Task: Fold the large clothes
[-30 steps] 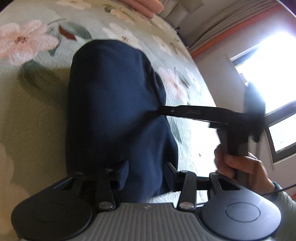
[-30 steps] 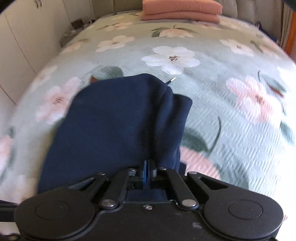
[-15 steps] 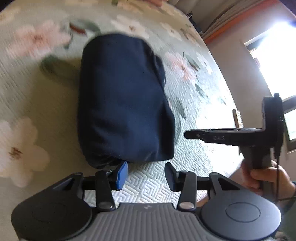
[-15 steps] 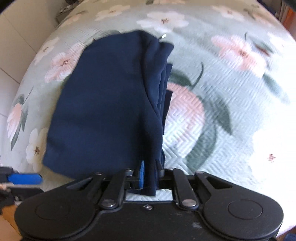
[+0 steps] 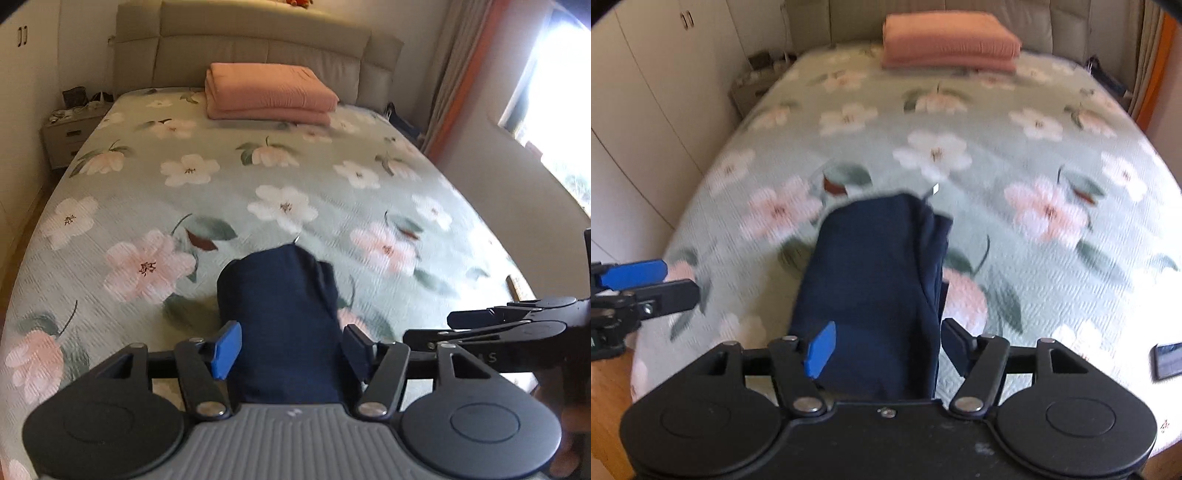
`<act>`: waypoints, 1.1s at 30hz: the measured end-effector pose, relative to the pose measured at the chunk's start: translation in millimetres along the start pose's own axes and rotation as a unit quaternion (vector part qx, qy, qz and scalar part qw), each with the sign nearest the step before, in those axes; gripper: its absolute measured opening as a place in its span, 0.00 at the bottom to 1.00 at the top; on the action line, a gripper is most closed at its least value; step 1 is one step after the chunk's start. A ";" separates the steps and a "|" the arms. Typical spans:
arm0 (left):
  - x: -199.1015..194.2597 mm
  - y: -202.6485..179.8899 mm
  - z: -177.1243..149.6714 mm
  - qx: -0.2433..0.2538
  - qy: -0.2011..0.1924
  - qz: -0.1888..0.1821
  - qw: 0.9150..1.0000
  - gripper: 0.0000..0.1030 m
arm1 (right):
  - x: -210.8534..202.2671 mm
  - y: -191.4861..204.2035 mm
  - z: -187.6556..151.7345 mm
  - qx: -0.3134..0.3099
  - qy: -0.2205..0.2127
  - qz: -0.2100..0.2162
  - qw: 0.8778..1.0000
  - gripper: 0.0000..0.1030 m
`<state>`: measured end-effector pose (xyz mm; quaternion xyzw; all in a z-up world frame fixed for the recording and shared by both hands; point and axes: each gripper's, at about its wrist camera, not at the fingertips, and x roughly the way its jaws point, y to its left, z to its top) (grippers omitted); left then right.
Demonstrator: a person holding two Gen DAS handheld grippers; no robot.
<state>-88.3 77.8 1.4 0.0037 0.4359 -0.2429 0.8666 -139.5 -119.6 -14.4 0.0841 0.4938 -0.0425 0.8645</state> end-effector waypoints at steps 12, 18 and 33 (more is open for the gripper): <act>-46.2 -22.9 39.2 -0.016 -0.022 0.051 0.998 0.73 | -32.0 19.7 28.0 0.033 0.003 -0.017 0.999 0.81; -40.6 -16.5 39.1 -0.024 -0.019 0.055 0.998 0.75 | -33.2 28.9 27.9 0.018 0.009 -0.026 0.999 0.81; -12.5 1.4 25.0 -0.033 0.030 0.074 0.996 0.77 | -12.7 31.6 20.8 0.022 0.046 -0.027 0.998 0.81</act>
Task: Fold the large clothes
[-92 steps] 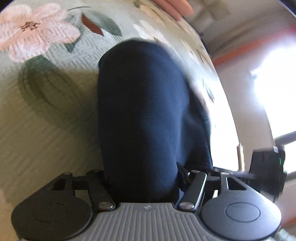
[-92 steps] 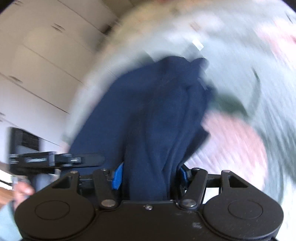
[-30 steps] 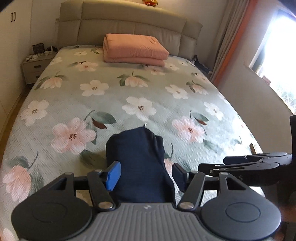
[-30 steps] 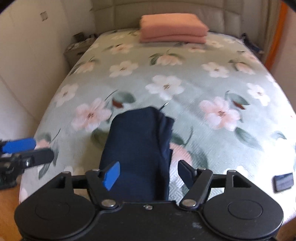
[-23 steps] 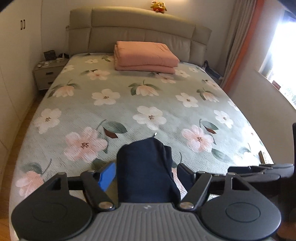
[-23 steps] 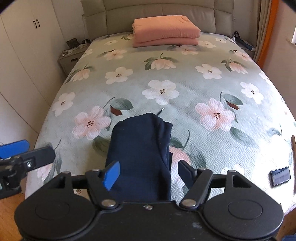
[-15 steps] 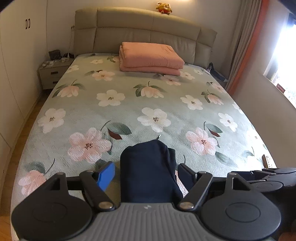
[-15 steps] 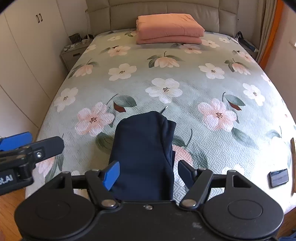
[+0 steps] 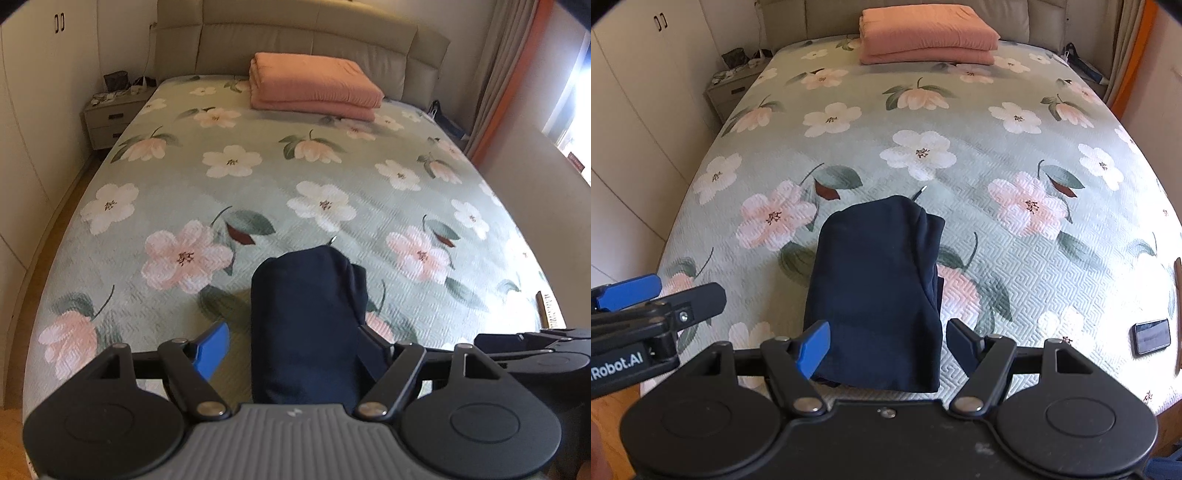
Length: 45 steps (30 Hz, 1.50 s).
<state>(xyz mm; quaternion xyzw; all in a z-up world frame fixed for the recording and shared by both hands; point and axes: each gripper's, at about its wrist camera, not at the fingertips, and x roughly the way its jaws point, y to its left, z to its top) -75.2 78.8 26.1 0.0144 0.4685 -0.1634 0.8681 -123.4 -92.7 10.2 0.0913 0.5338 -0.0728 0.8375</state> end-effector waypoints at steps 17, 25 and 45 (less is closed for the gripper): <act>14.3 1.4 -8.8 0.016 0.031 0.031 0.999 0.89 | 13.0 0.1 0.5 -0.011 0.020 0.001 1.000 0.81; 17.7 8.5 -8.9 0.003 0.037 0.040 0.999 0.88 | 18.8 -6.2 -4.1 -0.014 0.027 -0.005 1.000 0.81; 30.8 12.6 -15.2 0.010 0.064 0.109 0.992 0.91 | 31.1 -12.1 -8.1 -0.024 0.043 -0.007 0.999 0.81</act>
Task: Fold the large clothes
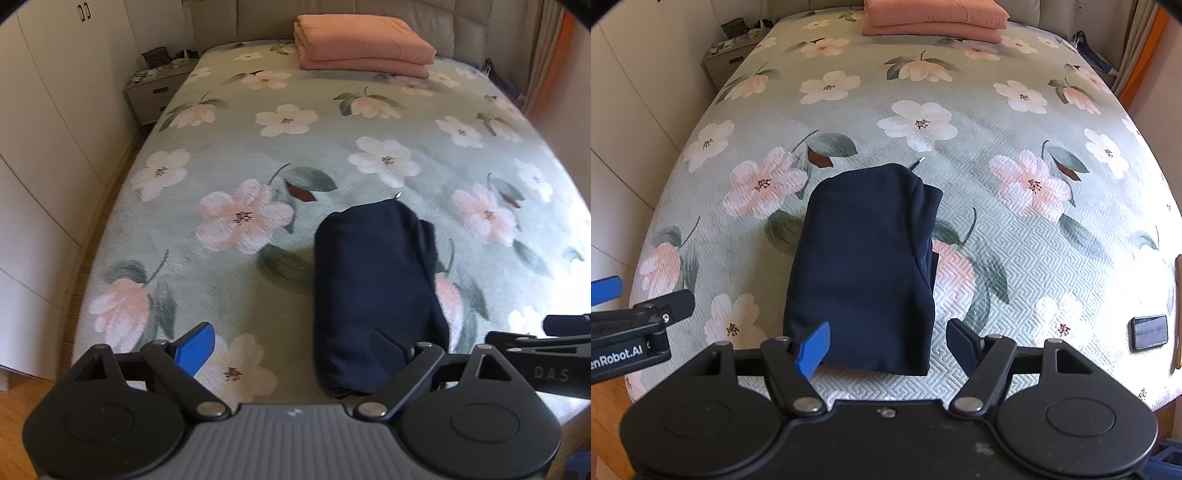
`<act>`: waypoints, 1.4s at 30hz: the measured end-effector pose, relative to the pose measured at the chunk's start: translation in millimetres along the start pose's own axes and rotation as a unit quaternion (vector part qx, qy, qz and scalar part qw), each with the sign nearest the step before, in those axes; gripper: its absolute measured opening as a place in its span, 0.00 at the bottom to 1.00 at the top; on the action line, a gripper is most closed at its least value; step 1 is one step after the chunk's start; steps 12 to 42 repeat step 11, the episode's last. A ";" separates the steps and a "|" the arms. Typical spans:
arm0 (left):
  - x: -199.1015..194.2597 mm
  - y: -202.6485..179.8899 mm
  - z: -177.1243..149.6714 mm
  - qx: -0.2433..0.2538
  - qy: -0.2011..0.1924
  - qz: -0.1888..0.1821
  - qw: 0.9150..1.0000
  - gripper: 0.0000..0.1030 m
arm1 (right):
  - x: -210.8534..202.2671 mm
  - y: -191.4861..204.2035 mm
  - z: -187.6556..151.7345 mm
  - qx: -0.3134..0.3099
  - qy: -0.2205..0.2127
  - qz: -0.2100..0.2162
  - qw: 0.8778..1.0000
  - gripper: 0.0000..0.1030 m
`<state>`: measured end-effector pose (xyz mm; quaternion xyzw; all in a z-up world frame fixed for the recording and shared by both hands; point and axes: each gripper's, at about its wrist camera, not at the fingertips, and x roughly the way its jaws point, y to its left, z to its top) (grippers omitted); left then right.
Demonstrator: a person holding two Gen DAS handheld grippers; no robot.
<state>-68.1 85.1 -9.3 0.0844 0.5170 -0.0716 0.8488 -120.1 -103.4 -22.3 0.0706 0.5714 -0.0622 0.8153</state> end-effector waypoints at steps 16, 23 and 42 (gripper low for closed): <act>2.1 2.6 0.5 0.004 -0.026 0.006 1.000 0.92 | 7.3 -6.2 -1.4 -0.001 0.010 -0.004 1.000 0.81; 2.1 2.6 0.5 0.004 -0.026 0.006 1.000 0.92 | 7.3 -6.2 -1.4 -0.001 0.010 -0.004 1.000 0.81; 2.1 2.6 0.5 0.004 -0.026 0.006 1.000 0.92 | 7.3 -6.2 -1.4 -0.001 0.010 -0.004 1.000 0.81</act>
